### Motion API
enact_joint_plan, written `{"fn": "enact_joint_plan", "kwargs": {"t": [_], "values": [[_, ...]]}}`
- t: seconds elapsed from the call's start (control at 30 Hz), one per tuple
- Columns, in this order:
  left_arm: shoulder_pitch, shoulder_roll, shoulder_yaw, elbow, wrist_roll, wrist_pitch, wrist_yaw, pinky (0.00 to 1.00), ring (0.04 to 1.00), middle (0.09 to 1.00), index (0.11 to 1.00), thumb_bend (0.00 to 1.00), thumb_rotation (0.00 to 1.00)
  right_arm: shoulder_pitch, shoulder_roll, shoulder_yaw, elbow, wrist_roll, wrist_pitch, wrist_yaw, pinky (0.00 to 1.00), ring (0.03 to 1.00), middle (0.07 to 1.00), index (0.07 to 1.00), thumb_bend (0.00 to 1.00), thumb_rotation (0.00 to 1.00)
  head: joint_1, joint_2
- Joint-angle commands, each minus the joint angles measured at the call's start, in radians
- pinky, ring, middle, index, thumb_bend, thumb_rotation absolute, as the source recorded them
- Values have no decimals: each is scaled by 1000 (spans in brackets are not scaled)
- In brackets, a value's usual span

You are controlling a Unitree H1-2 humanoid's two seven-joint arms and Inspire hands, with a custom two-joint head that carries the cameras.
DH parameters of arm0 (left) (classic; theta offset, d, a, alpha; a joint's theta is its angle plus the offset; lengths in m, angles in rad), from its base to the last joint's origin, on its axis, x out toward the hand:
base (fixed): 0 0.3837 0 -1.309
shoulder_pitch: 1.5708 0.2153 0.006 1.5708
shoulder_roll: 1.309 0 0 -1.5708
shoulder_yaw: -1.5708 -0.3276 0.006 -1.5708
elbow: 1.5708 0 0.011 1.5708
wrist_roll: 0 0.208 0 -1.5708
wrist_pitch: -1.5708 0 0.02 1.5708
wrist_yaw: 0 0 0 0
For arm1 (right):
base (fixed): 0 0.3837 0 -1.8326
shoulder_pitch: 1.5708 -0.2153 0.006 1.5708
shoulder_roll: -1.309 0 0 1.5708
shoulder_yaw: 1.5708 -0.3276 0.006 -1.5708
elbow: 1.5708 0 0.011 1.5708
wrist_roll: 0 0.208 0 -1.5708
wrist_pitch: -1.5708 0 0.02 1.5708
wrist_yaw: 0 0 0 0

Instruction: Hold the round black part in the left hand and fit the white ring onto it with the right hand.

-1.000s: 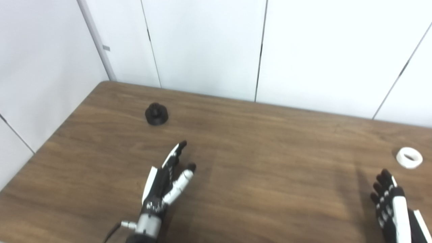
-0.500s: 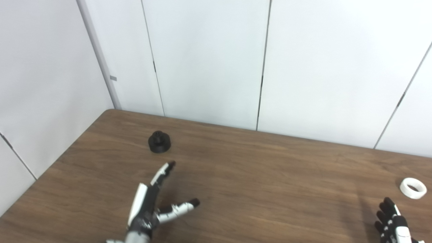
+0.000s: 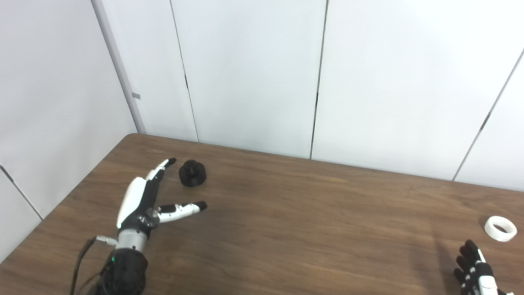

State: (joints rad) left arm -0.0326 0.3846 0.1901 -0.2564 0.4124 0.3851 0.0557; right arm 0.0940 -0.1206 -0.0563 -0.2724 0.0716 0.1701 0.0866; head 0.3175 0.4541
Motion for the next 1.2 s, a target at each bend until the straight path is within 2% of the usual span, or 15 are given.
{"fn": "enact_joint_plan", "kwargs": {"t": [0.0, 0.2, 0.3, 0.63, 0.77, 1.17], "values": [[-65, 51, 13, 16, 39, 9, 13, 977, 1000, 969, 922, 984, 304, -16, 1, 4, -24, 1, -20, 0, 1000, 1000, 1000, 1000, 378, 1000, 0, 3], [-136, 85, 15, 127, 38, 4, 25, 1000, 1000, 976, 908, 992, 275, -13, 1, 5, -32, -2, -11, -2, 1000, 1000, 1000, 1000, 371, 1000, 1, 5], [-170, 101, -3, 187, 54, 3, 26, 1000, 1000, 986, 907, 1000, 303, -9, 2, 6, -37, -2, -8, -4, 1000, 1000, 1000, 1000, 370, 1000, 1, 9], [-290, 145, -122, 403, 157, 7, 40, 1000, 1000, 1000, 858, 1000, 431, 2, 7, 11, -65, -6, 14, -9, 1000, 1000, 1000, 1000, 351, 1000, -7, 18], [-332, 139, -154, 494, 169, 3, 59, 1000, 1000, 1000, 845, 1000, 438, 7, 9, 14, -75, -17, 22, -16, 1000, 1000, 1000, 1000, 351, 1000, -11, 21], [-392, 110, -175, 660, 135, -30, 125, 1000, 1000, 1000, 839, 1000, 410, 10, 17, 18, -93, -24, 36, -16, 1000, 1000, 1000, 1000, 316, 1000, -18, 22]]}}
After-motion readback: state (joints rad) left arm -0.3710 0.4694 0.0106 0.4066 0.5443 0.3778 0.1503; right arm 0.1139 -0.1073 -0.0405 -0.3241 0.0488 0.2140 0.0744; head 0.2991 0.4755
